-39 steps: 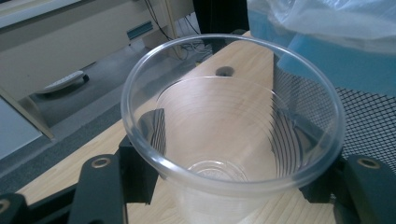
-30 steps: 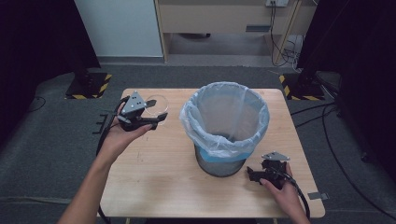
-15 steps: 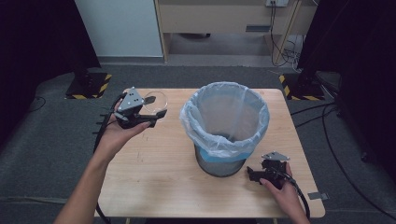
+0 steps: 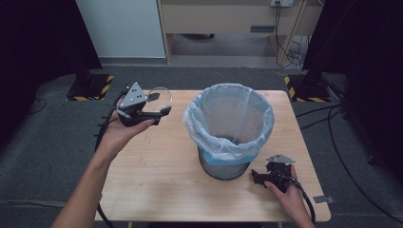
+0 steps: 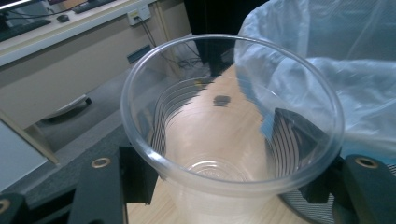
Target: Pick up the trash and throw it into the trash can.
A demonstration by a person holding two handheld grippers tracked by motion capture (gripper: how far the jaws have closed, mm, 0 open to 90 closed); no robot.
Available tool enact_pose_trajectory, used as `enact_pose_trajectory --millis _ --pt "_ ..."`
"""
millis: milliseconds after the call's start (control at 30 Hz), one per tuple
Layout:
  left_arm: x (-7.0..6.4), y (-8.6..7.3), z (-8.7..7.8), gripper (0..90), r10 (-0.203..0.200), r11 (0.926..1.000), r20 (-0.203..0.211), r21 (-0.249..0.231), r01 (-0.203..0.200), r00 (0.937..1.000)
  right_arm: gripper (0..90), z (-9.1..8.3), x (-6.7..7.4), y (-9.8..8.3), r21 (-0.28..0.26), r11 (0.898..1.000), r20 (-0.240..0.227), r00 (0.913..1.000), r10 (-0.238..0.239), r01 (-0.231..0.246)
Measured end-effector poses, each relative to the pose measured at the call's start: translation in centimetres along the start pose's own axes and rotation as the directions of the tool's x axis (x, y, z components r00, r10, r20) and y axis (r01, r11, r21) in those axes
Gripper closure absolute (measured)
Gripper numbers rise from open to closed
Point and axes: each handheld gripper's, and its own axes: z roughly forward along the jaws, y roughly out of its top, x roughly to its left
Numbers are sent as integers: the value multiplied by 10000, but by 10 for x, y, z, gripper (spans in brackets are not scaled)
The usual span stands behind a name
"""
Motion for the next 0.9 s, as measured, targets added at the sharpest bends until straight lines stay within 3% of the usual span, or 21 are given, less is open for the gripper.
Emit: enact_pose_trajectory --millis 433,900 --pt "-9 29 -2 351 411 9988 199 -257 -406 9990 4 0 0 0 0 10000 17 10000 2 -2" --pt "-17 47 1 351 248 9975 579 -676 -208 9980 5 0 0 0 -6 10000 30 10000 -30 30"
